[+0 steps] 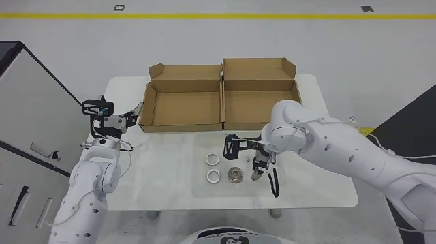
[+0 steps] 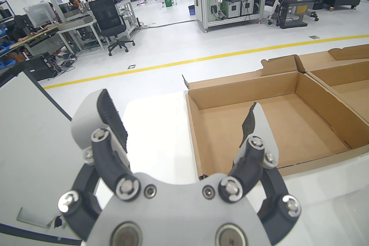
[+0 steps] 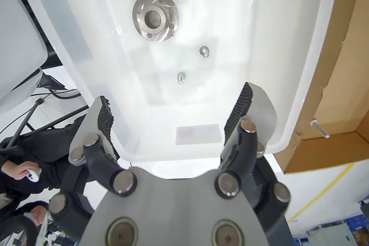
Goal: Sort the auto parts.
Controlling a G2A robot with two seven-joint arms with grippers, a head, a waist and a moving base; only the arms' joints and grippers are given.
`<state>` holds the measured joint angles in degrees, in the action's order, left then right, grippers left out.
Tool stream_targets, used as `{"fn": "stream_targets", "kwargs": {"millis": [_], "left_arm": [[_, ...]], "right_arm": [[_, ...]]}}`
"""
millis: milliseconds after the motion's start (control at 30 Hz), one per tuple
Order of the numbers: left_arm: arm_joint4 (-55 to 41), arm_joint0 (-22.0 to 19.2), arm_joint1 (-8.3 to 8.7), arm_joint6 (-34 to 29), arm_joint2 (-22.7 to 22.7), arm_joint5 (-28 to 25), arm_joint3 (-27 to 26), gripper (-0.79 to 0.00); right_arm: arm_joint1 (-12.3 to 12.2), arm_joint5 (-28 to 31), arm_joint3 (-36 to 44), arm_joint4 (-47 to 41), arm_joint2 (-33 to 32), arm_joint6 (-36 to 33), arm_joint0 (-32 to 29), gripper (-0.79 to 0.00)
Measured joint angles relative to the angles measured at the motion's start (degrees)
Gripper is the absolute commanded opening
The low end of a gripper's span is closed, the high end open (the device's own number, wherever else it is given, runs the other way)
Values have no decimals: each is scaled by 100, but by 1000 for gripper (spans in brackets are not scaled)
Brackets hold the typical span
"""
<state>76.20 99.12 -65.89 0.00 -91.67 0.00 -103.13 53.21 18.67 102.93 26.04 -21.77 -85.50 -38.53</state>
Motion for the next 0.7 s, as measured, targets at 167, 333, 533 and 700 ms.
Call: {"fn": "stream_targets", "kwargs": {"millis": [167,333,533,700], "left_arm": [[0,0,0,0,0,0,0,0],[0,0,0,0,0,0,0,0],[0,0,0,0,0,0,0,0],[0,0,0,0,0,0,0,0]], "right_arm": [[87,33,-210,-16,111,22,27,-317],[82,-64,-217,5,303,-76,110,-379],[1,-157,-157,-24,568,-169,265,-391],[-22,-130,-225,-90,827,-142,392,-397]]}}
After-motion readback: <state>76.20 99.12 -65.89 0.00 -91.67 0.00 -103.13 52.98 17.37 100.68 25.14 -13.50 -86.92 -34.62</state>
